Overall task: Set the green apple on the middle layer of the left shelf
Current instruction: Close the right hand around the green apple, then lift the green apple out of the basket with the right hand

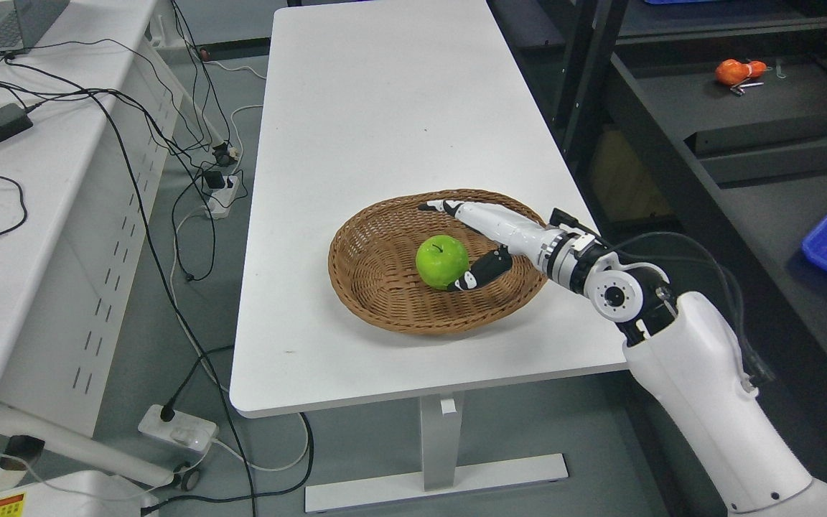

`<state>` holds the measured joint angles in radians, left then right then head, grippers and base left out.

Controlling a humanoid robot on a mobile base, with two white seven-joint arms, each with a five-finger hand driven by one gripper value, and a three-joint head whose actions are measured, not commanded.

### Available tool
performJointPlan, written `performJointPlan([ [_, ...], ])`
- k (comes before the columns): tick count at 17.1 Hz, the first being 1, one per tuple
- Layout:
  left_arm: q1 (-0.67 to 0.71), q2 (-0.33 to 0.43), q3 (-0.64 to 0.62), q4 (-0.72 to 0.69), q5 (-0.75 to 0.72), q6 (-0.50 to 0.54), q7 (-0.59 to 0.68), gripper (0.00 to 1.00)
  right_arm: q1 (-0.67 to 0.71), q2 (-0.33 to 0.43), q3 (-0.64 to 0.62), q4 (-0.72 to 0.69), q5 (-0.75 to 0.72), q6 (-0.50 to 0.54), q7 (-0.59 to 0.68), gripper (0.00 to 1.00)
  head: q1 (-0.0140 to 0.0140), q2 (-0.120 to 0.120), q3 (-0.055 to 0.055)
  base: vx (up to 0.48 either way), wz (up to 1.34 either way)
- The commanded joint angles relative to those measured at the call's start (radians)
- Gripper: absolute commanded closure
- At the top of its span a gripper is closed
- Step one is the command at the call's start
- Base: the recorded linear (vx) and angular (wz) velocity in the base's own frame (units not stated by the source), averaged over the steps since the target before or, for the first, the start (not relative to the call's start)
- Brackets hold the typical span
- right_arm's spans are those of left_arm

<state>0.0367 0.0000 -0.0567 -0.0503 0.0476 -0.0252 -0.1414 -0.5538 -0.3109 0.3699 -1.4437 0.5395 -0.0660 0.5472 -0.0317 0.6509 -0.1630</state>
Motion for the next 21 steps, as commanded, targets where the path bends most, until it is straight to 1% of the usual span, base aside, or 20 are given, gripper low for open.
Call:
performJointPlan([
  [1, 0.000, 0.017, 0.000, 0.000, 0.000, 0.001, 0.000, 0.00, -0.025, -0.051, 0.135, 0.115, 0.013, 0.000, 0.031, 0.00, 0.0000, 0.000, 0.000, 0.088, -0.01],
  [7, 0.000, 0.017, 0.000, 0.001, 0.000, 0.001, 0.000, 0.00, -0.020, -0.073, 0.138, 0.128, 0.011, -0.003, 0.034, 0.01, 0.0000, 0.000, 0.000, 0.062, 0.00],
  [8, 0.000, 0.017, 0.000, 0.000, 0.000, 0.001, 0.000, 0.00, -0.020, -0.073, 0.136, 0.126, 0.013, -0.005, 0.033, 0.02, 0.0000, 0.000, 0.000, 0.025, 0.00],
  [10, 0.000, 0.017, 0.000, 0.000, 0.000, 0.001, 0.000, 0.00, -0.023, -0.073, 0.130, 0.123, 0.014, -0.005, 0.023, 0.10, 0.0000, 0.000, 0.000, 0.000, 0.00],
  [11, 0.000, 0.017, 0.000, 0.000, 0.000, 0.001, 0.000, 0.00, -0.023, -0.073, 0.127, 0.123, 0.013, -0.005, 0.020, 0.17, 0.0000, 0.000, 0.000, 0.000, 0.00],
  [12, 0.000, 0.017, 0.000, 0.000, 0.000, 0.001, 0.000, 0.00, -0.021, -0.073, 0.121, 0.120, 0.008, -0.005, 0.017, 0.33, 0.0000, 0.000, 0.000, 0.000, 0.00],
  [14, 0.000, 0.017, 0.000, 0.000, 0.000, 0.001, 0.000, 0.00, -0.018, -0.073, 0.086, 0.111, 0.007, -0.006, 0.007, 0.53, 0.0000, 0.000, 0.000, -0.005, 0.00],
  [15, 0.000, 0.017, 0.000, 0.001, 0.000, 0.001, 0.000, 0.00, -0.015, -0.074, 0.072, 0.103, 0.007, -0.014, 0.005, 0.62, 0.0000, 0.000, 0.000, -0.010, 0.00],
  [16, 0.000, 0.017, 0.000, 0.000, 0.000, 0.001, 0.000, 0.00, -0.014, -0.076, 0.057, 0.095, 0.008, -0.033, 0.004, 0.74, 0.0000, 0.000, 0.000, 0.000, 0.00],
  [18, 0.000, 0.017, 0.000, 0.000, 0.000, 0.001, 0.000, 0.00, -0.012, -0.079, 0.017, 0.091, 0.017, -0.066, -0.006, 0.88, 0.0000, 0.000, 0.000, 0.000, 0.00],
  [19, 0.000, 0.017, 0.000, 0.000, 0.000, 0.001, 0.000, 0.00, -0.005, -0.088, -0.009, 0.077, 0.020, -0.067, -0.018, 0.93, 0.0000, 0.000, 0.000, 0.000, 0.00],
  [20, 0.000, 0.017, 0.000, 0.000, 0.000, 0.001, 0.000, 0.00, 0.005, -0.105, -0.041, 0.060, 0.020, -0.067, -0.029, 0.93, 0.0000, 0.000, 0.000, 0.000, 0.00],
  [21, 0.000, 0.017, 0.000, 0.000, 0.000, 0.001, 0.000, 0.00, 0.020, -0.111, -0.084, 0.039, 0.020, -0.067, -0.052, 0.95, 0.0000, 0.000, 0.000, 0.000, 0.00],
])
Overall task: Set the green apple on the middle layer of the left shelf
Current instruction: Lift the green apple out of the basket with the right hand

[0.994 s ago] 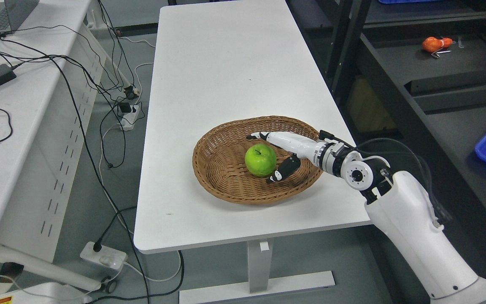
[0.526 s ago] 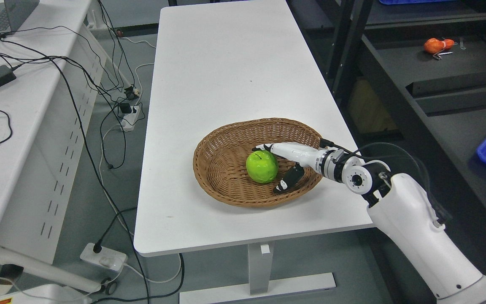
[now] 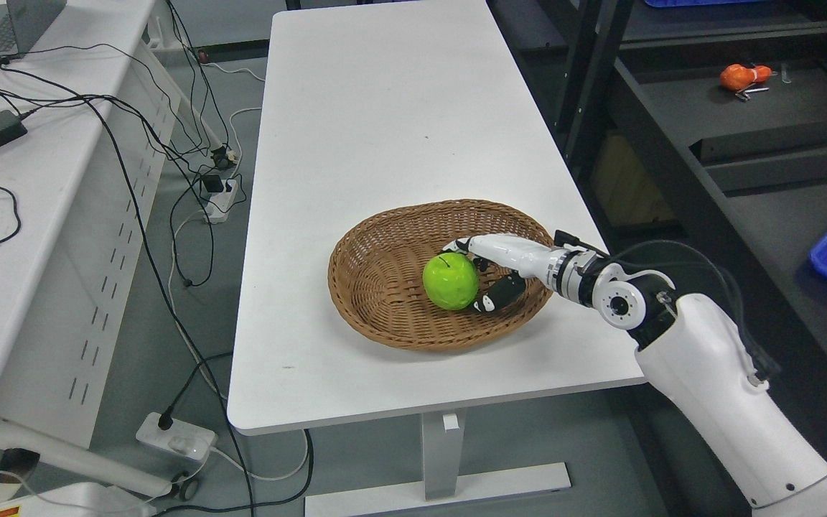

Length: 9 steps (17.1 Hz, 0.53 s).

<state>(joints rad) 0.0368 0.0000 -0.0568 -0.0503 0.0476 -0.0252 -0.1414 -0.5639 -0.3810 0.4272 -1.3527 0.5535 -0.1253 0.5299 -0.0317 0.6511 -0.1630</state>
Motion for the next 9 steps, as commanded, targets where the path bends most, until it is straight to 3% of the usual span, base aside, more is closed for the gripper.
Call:
performJointPlan([
  [1, 0.000, 0.017, 0.000, 0.000, 0.000, 0.001, 0.000, 0.00, 0.051, -0.041, -0.200, -0.068, 0.006, -0.008, -0.095, 0.97, 0.0000, 0.000, 0.000, 0.000, 0.00],
  [3, 0.000, 0.017, 0.000, 0.000, 0.000, 0.001, 0.000, 0.00, 0.105, -0.027, -0.313, -0.092, 0.006, -0.004, -0.331, 0.98, 0.0000, 0.000, 0.000, 0.000, 0.00],
  [6, 0.000, 0.017, 0.000, 0.000, 0.000, 0.001, 0.000, 0.00, 0.194, -0.030, -0.353, -0.112, 0.006, 0.009, -0.702, 0.99, 0.0000, 0.000, 0.000, 0.000, 0.00],
  [9, 0.000, 0.017, 0.000, 0.001, 0.000, 0.001, 0.000, 0.00, 0.303, -0.022, -0.433, -0.166, 0.002, 0.007, -0.838, 1.00, 0.0000, 0.000, 0.000, 0.000, 0.00],
])
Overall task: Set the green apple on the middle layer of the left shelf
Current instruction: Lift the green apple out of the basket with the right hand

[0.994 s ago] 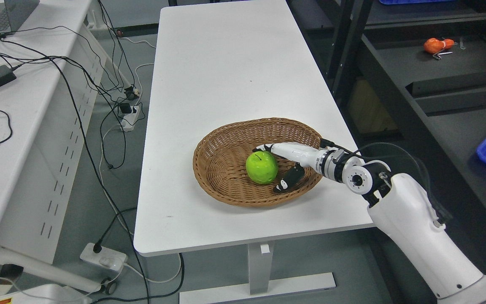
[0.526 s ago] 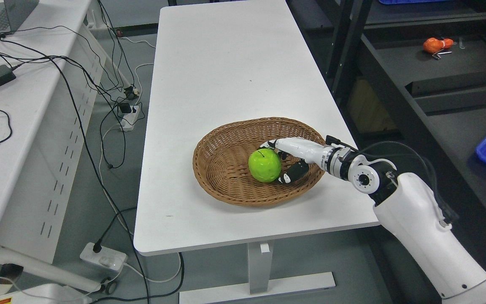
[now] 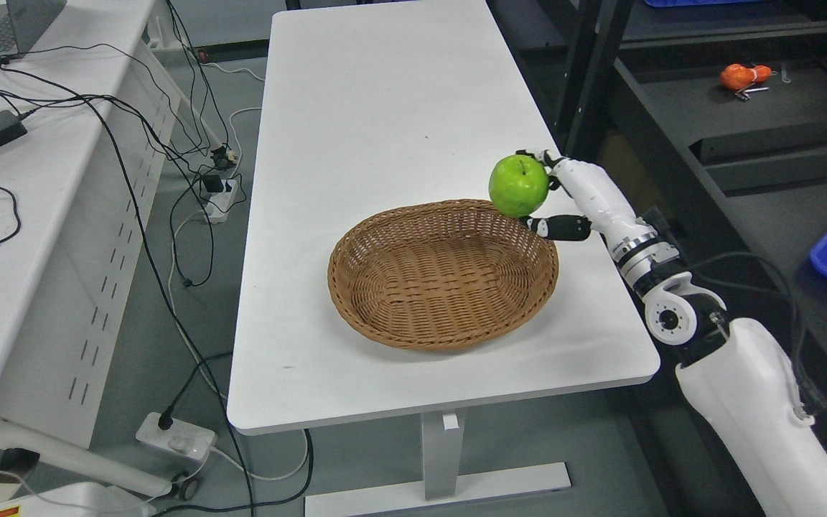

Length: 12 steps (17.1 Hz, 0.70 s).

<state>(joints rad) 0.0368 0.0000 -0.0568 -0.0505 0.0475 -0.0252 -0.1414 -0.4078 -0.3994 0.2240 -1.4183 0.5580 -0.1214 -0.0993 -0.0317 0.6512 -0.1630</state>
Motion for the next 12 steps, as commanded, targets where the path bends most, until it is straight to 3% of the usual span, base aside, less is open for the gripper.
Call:
performJointPlan([
  [1, 0.000, 0.017, 0.000, 0.000, 0.000, 0.001, 0.000, 0.00, 0.167, 0.001, -0.254, -0.114, -0.003, 0.002, -0.211, 1.00, 0.0000, 0.000, 0.000, 0.000, 0.00],
  [8, 0.000, 0.017, 0.000, 0.000, 0.000, 0.001, 0.000, 0.00, 0.210, 0.013, -0.298, -0.175, -0.010, 0.077, -0.168, 1.00, 0.0000, 0.000, 0.000, -0.017, 0.00],
  [12, 0.000, 0.017, 0.000, 0.000, 0.000, 0.001, 0.000, 0.00, 0.239, 0.010, -0.301, -0.198, -0.020, 0.080, 0.035, 0.99, 0.0000, 0.000, 0.000, -0.188, -0.01],
])
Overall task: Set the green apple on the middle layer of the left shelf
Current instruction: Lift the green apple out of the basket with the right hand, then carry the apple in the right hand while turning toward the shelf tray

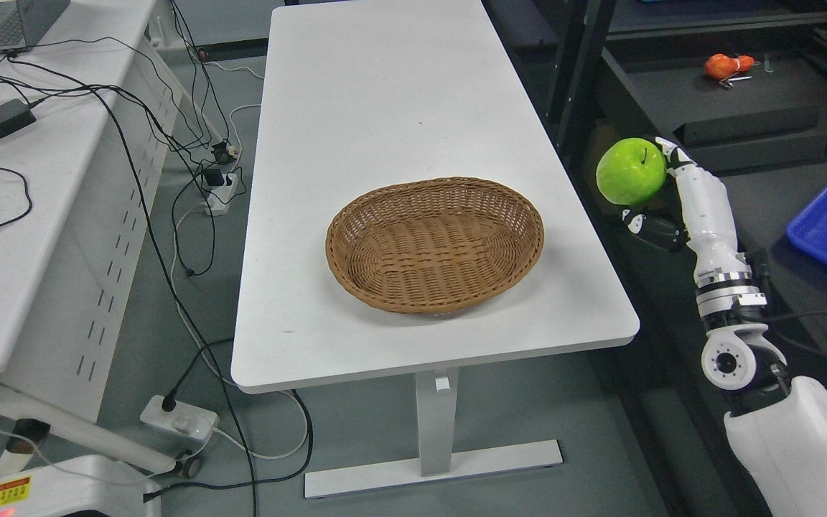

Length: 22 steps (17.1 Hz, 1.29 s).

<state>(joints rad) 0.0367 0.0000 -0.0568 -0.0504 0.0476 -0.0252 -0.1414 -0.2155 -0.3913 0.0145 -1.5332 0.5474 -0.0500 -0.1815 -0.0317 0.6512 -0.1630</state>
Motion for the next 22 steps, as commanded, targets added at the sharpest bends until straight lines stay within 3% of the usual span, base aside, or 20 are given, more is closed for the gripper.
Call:
performJointPlan([
  [1, 0.000, 0.017, 0.000, 0.000, 0.000, 0.001, 0.000, 0.00, 0.053, -0.003, -0.097, -0.097, -0.011, 0.009, 0.120, 0.99, 0.0000, 0.000, 0.000, -0.282, 0.00],
  [22, 0.000, 0.017, 0.000, 0.001, 0.000, 0.001, 0.000, 0.00, 0.168, 0.028, -0.071, -0.102, -0.011, -0.002, 0.132, 0.98, 0.0000, 0.000, 0.000, -0.307, -0.08],
])
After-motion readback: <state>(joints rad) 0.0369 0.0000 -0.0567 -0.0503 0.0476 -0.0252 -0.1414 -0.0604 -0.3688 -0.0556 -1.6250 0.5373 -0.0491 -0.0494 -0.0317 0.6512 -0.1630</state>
